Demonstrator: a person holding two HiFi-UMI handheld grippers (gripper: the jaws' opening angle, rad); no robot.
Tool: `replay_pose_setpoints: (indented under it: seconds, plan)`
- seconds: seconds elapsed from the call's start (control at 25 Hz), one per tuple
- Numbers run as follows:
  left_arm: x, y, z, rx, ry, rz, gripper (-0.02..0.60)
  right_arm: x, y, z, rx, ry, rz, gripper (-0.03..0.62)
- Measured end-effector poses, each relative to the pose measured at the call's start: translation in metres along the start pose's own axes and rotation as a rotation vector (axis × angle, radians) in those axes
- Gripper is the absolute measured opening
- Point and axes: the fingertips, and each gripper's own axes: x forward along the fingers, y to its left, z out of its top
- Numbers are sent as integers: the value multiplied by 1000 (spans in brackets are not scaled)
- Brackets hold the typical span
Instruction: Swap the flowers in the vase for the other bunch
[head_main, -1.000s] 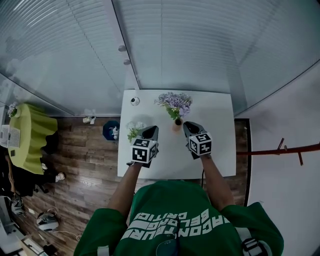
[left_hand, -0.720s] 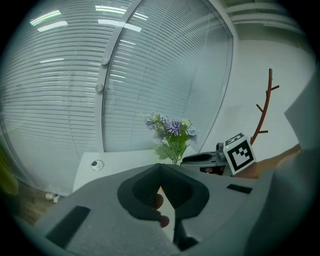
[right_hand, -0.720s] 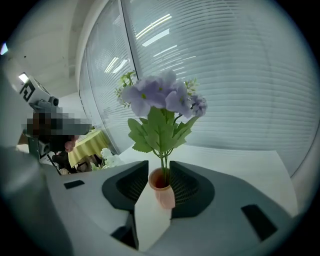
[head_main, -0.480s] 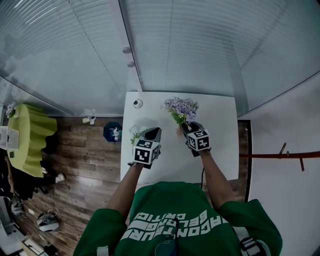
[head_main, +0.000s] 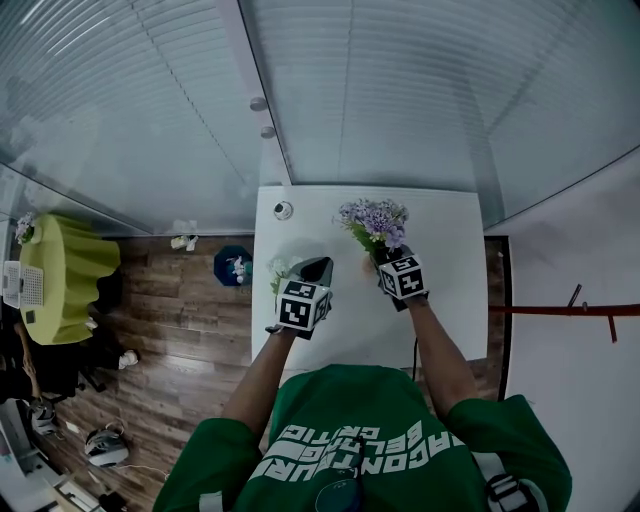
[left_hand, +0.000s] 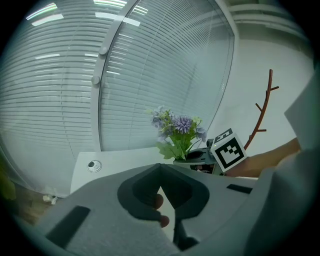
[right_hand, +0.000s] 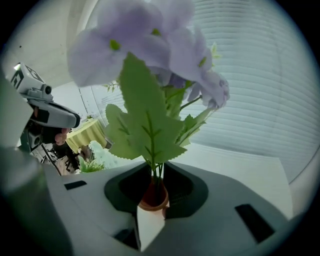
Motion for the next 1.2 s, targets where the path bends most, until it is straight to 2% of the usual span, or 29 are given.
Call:
replay_pose_setpoints:
  seconds: [0.36, 0.68, 1.2]
  plan:
    - [1, 2, -5, -4, -6, -14, 0, 0, 5, -3, -6, -5, -10, 44]
    - [2, -3, 2, 4, 10, -18, 0, -4, 4, 11, -19, -4, -2, 33]
    - [-7, -23, 17, -9, -40, 66, 0, -38, -2, 37, 9, -87, 55, 31]
